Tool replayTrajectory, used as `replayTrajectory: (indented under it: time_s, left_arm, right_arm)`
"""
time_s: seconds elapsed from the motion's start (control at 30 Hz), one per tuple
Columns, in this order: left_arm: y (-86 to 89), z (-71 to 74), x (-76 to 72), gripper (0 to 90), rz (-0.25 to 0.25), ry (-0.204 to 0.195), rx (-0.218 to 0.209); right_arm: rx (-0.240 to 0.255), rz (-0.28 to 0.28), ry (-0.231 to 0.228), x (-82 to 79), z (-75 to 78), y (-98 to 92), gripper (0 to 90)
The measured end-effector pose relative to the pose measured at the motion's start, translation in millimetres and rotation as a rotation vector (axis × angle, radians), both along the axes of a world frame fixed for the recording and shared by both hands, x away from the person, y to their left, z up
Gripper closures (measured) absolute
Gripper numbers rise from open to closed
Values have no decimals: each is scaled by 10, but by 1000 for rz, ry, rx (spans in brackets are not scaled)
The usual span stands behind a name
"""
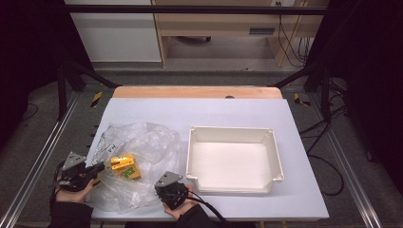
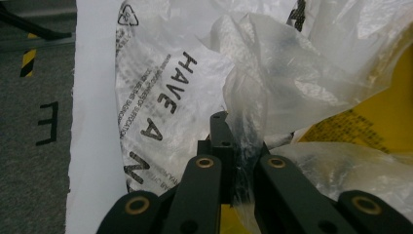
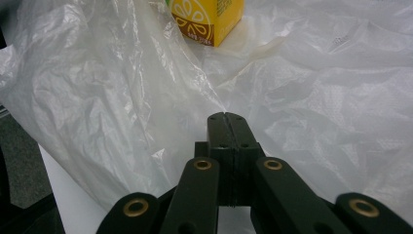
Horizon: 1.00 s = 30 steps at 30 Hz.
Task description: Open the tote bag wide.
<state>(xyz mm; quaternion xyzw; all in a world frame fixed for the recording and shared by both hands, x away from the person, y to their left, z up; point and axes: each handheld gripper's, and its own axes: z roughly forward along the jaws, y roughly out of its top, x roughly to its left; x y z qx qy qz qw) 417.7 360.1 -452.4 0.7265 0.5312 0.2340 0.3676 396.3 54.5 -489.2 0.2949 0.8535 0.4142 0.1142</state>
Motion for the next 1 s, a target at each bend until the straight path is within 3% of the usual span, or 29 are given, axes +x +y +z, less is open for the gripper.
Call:
replayTrajectory:
  time_s: [0.17, 0.37, 0.53, 0.67, 0.83, 1.0]
  left_arm:
    - [-22, -66, 33, 897, -4, 32, 34]
    - [-52, -98, 50, 896, -16, 50, 44]
    - [-48, -87, 44, 897, -23, 45, 41]
    - [-40, -83, 40, 896, -22, 44, 35]
    - [-40, -77, 35, 897, -23, 42, 33]
    - [-36, -75, 34, 897, -25, 42, 26]
  right_arm:
    - [0, 1, 2, 3, 0, -1, 900]
    - [1, 1, 5, 7, 1, -3, 900]
    - [1, -13, 2, 13, 18, -12, 822]
    - [47, -9, -31, 5, 114, -45, 780]
    - [128, 17, -80, -47, 362, -47, 690]
    - [169, 64, -77, -108, 444, 11, 621]
